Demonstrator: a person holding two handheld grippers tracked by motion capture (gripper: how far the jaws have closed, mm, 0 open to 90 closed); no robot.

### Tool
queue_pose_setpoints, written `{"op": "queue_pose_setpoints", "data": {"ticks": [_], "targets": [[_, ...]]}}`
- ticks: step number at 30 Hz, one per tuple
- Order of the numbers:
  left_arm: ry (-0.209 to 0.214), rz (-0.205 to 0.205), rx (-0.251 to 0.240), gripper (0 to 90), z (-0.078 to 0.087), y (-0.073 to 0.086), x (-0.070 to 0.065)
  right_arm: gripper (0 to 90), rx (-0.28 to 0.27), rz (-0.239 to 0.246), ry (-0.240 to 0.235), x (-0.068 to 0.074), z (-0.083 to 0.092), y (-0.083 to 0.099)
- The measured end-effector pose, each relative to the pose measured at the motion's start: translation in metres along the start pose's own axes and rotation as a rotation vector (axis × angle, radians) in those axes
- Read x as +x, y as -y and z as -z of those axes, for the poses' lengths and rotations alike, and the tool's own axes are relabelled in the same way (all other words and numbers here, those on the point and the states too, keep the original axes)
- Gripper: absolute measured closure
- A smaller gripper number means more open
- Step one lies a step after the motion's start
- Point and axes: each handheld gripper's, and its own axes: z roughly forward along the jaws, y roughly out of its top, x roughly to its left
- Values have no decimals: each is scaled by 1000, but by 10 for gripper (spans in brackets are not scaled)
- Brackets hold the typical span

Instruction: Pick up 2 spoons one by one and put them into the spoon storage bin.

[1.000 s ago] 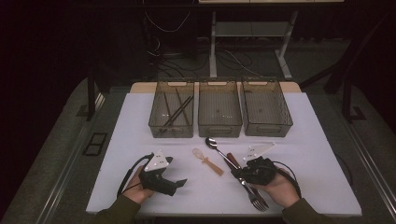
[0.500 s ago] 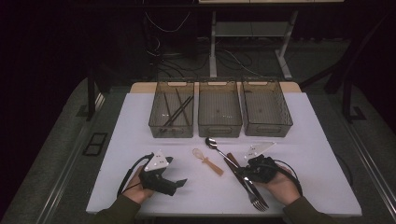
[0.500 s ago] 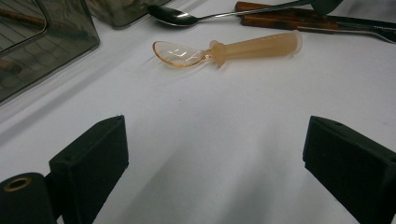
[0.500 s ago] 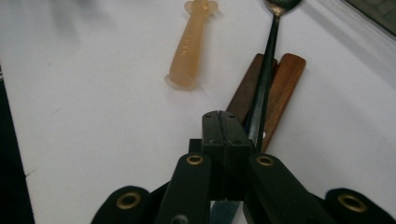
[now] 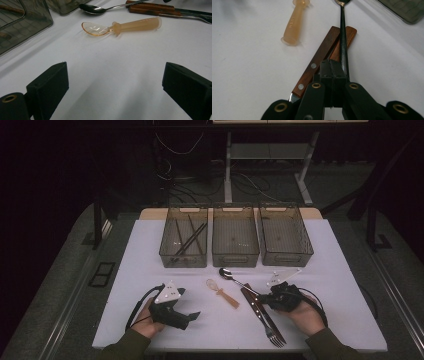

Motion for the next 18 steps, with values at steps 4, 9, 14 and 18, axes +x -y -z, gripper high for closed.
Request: {"op": "queue_pose_setpoints", "data": {"ticks": [4,9,14,18], "targets": [[0,-2,3,58,0,0,0,900,0,-5,12,-2,1,0],[0,0,2,58,0,0,0,899,-6,-5,24,-6,1,1],[1,-2,3,58,0,0,0,899,-4,-10,35,-9,2,1],[1,-1,2,58,0,0,0,900,-5,-12,43,-13,2,1]]}}
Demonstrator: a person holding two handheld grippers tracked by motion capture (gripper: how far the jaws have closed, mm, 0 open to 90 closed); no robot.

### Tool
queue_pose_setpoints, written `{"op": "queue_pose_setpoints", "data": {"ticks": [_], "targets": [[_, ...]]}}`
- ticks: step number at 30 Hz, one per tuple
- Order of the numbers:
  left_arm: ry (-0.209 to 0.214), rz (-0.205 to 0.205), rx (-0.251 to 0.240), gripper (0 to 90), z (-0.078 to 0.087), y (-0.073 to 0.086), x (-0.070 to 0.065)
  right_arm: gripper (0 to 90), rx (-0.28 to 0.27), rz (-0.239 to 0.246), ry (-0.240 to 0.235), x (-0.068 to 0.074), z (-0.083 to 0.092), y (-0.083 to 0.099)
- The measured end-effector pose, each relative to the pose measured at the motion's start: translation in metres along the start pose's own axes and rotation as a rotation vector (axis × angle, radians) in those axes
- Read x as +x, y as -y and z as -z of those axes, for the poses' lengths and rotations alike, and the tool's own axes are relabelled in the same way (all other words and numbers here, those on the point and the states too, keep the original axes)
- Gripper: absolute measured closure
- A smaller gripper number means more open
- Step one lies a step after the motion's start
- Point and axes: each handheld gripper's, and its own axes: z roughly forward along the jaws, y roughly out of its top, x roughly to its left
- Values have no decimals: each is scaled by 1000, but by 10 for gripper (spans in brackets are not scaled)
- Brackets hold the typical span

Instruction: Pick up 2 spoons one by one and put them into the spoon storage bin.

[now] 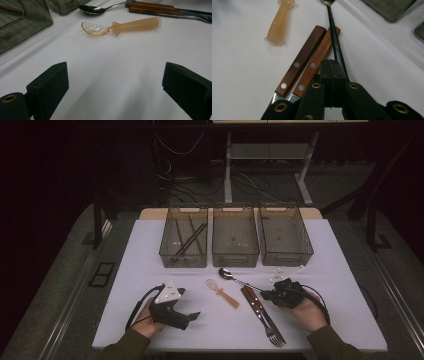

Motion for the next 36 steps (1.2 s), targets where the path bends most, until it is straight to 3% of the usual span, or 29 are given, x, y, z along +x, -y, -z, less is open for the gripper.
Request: {"op": "queue_pose_setpoints", "data": {"ticks": [24,31,36], "targets": [[-1,3,-1,58,-1,0,0,900,-9,-32,58,-23,-5,-3],[-1,2,0,58,-1,0,0,900,-1,-24,52,-23,-8,-3],[-1,2,-1,58,-1,0,0,900,23,-6,82,-26,-14,-2]]}}
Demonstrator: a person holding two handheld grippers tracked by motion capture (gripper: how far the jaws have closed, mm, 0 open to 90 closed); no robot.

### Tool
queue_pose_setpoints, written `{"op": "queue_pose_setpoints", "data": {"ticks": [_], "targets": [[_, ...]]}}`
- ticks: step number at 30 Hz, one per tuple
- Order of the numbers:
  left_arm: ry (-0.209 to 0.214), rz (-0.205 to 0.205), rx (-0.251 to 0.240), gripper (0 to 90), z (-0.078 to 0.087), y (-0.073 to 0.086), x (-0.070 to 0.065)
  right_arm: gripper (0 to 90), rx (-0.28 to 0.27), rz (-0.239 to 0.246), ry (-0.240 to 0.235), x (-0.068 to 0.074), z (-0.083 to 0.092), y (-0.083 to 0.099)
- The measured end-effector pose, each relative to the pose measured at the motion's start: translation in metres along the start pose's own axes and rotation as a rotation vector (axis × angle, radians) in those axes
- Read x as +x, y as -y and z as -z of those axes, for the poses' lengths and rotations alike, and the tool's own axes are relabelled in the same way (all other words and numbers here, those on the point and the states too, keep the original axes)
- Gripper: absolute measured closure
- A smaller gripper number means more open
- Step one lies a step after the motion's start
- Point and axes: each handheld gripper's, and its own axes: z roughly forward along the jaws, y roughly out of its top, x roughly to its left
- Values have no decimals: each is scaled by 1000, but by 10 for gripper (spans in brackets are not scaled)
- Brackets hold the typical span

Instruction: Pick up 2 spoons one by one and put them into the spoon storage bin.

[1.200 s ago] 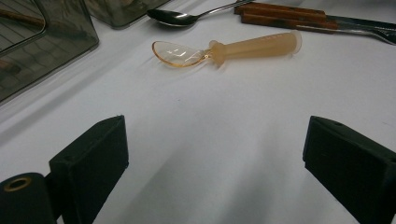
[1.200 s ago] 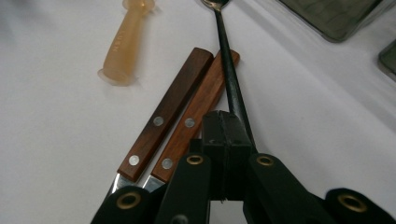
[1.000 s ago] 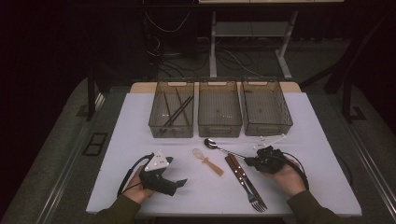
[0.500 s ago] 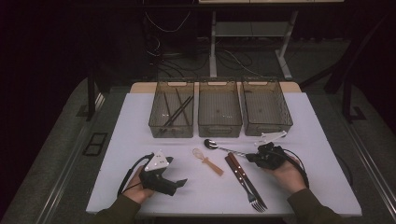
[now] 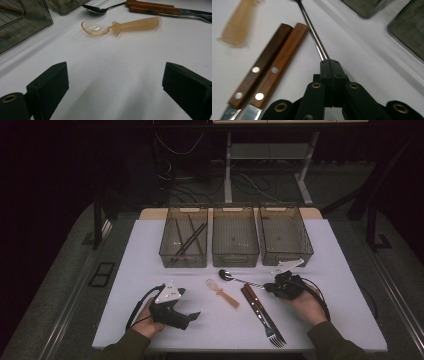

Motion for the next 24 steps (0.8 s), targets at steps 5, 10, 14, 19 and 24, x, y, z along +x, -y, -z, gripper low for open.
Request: {"op": "queue_pose_setpoints", "data": {"ticks": [5,10,14,19,24], "targets": [[0,1,1,58,-1,0,0,900,1,-2,25,-4,-3,0],[-2,2,2,58,0,0,0,899,-9,-4,25,-4,-2,-1],[-2,2,2,59,-1,0,0,816,-59,-35,-24,-6,2,-6],[-1,3,2,58,-1,0,0,666,-102,-52,-92,-6,0,-19],[0,3,0,58,-1,0,0,549,-138,-42,-148,1,-11,-38]]}}
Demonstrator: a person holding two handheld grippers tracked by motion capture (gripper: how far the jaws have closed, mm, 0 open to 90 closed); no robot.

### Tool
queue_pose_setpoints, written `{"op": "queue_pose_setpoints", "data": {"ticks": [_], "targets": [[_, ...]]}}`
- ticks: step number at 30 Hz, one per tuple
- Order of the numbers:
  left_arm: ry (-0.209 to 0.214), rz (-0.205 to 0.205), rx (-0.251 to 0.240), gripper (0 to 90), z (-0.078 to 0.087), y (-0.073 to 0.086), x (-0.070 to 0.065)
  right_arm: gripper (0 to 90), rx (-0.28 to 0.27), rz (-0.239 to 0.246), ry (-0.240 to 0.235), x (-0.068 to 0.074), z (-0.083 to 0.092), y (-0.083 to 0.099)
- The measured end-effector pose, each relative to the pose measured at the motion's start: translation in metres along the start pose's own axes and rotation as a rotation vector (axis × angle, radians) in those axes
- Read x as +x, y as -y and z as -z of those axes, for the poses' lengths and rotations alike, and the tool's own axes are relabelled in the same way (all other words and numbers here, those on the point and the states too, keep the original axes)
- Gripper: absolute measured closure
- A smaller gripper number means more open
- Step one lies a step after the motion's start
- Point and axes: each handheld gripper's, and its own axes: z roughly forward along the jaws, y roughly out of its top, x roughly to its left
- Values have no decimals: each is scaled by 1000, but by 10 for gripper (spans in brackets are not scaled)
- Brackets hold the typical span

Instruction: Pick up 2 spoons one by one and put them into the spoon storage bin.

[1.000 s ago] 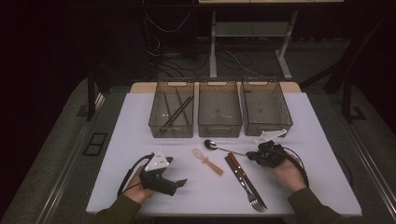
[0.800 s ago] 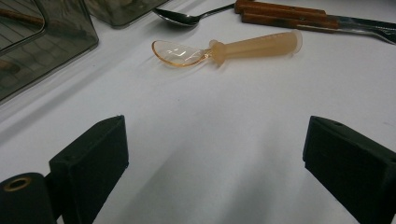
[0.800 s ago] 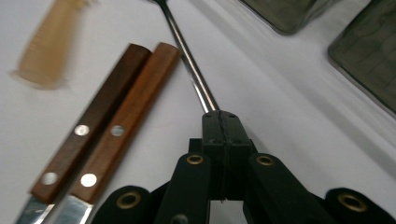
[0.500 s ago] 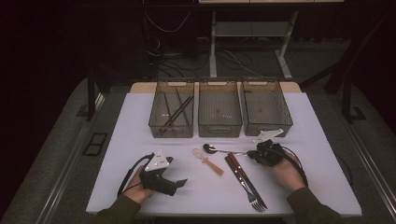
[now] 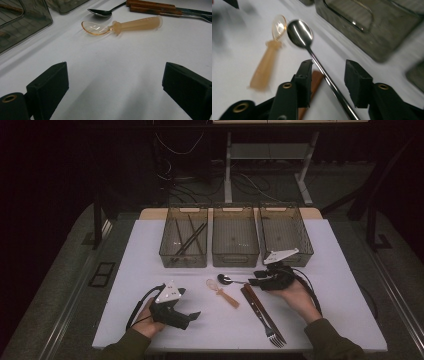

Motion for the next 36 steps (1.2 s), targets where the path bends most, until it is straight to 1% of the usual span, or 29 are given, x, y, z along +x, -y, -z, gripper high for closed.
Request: {"op": "queue_pose_setpoints", "data": {"ticks": [2,4,7,12,15,18,19,22,27,30,32,36], "targets": [[1,-1,-1,58,0,0,0,529,-9,-1,-25,2,-7,-7],[2,-2,0,59,0,0,0,516,-11,13,-35,5,-15,-12],[3,-2,0,58,0,0,1,502,-18,19,-56,8,-27,-20],[4,-1,1,58,1,0,1,502,-9,35,-78,10,-45,-30],[5,2,-2,58,0,0,1,503,-3,55,-84,11,-53,-34],[5,4,-7,58,0,0,0,502,8,71,-90,12,-58,-37],[5,11,-12,58,0,0,0,502,12,76,-87,12,-59,-37],[5,10,-12,58,0,0,0,499,17,92,-91,13,-64,-37],[6,10,-13,58,-1,0,0,500,36,95,-91,14,-69,-36],[6,10,-13,58,0,0,0,501,47,106,-95,15,-72,-35],[6,10,-13,58,-1,0,0,506,60,118,-96,17,-73,-34],[6,10,-12,58,-1,0,-1,514,64,153,-77,21,-74,-33]]}}
